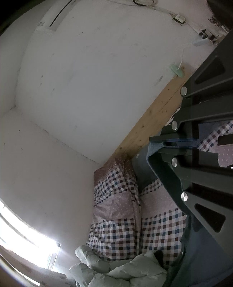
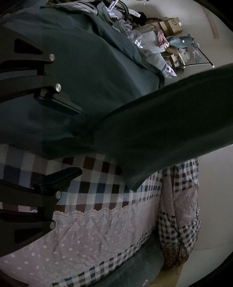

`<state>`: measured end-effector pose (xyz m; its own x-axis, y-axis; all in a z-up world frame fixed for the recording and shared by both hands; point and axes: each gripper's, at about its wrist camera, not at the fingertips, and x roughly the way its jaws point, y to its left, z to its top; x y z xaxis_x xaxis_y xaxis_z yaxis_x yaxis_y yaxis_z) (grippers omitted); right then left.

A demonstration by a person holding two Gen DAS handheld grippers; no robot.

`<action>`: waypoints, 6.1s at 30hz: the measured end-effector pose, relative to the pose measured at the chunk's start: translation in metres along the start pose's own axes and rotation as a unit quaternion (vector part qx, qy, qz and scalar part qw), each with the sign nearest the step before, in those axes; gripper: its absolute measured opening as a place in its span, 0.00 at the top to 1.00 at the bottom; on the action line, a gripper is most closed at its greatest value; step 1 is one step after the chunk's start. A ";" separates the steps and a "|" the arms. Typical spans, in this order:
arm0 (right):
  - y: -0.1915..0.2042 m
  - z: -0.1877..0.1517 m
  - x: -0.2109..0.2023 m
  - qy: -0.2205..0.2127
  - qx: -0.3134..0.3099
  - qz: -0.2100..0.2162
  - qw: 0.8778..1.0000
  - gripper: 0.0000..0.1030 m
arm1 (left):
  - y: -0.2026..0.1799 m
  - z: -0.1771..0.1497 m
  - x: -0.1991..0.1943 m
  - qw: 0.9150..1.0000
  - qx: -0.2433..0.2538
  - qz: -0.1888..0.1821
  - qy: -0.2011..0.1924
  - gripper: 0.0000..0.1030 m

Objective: Fold clothes

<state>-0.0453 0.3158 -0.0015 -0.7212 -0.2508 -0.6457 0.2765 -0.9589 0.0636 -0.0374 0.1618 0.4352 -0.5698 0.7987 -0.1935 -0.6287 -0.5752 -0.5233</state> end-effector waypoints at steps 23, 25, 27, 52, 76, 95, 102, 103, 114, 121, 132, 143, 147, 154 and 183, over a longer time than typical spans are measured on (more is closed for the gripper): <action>-0.105 -0.008 -0.004 0.029 0.182 -0.090 0.979 0.80 | 0.062 -0.015 0.003 0.995 -0.002 0.099 0.026 0.99; -0.106 -0.011 -0.001 0.041 0.179 -0.092 0.979 0.80 | 0.071 -0.019 0.002 0.994 -0.011 0.105 0.031 0.99; -0.107 -0.014 0.003 0.054 0.177 -0.092 0.979 0.80 | 0.078 -0.024 0.002 0.993 -0.015 0.110 0.040 0.99; -0.079 -0.011 0.006 0.071 0.126 -0.025 0.989 0.60 | 0.191 -0.123 -0.093 0.968 -0.114 0.211 0.070 0.99; -0.090 0.090 0.008 0.011 0.262 0.033 0.965 0.47 | 0.267 -0.220 -0.143 0.966 -0.053 0.247 0.046 0.98; -0.105 0.142 0.158 0.176 0.248 -0.080 0.949 0.57 | 0.323 -0.231 -0.147 0.974 -0.093 0.205 0.014 0.99; -0.108 0.143 0.176 0.204 0.213 -0.120 0.948 0.99 | 0.326 -0.223 -0.145 0.975 -0.064 0.210 0.016 0.99; -0.110 0.144 0.175 0.200 0.209 -0.126 0.949 1.00 | 0.327 -0.220 -0.145 0.975 -0.060 0.212 0.013 0.99; -0.153 0.165 0.136 0.123 0.235 -0.202 0.943 1.00 | 0.358 -0.217 -0.152 0.967 -0.064 0.248 0.009 0.99; -0.170 0.171 0.129 0.089 0.248 -0.245 0.933 1.00 | 0.363 -0.219 -0.148 0.959 -0.049 0.276 0.032 0.99; -0.137 0.159 0.125 0.129 0.282 -0.072 0.948 0.58 | 0.373 -0.231 -0.141 0.954 -0.068 0.287 0.048 0.99; -0.100 0.150 0.138 0.189 0.327 -0.040 0.925 0.55 | 0.360 -0.229 -0.139 0.959 -0.060 0.272 0.043 0.99; -0.093 0.147 0.150 0.214 0.322 -0.054 0.920 0.55 | 0.358 -0.229 -0.141 0.960 -0.059 0.270 0.044 0.99; -0.079 0.146 0.140 0.210 0.286 -0.094 0.930 1.00 | 0.367 -0.231 -0.146 0.959 -0.067 0.272 0.042 0.99; -0.113 0.171 0.160 0.117 0.270 -0.174 0.940 1.00 | 0.426 -0.212 -0.102 0.950 -0.104 0.274 0.105 0.98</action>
<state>-0.3002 0.3610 0.0178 -0.5309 0.0655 -0.8449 -0.3591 -0.9205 0.1542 -0.1346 -0.1273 0.0561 -0.6496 0.4188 -0.6345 -0.1376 -0.8856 -0.4437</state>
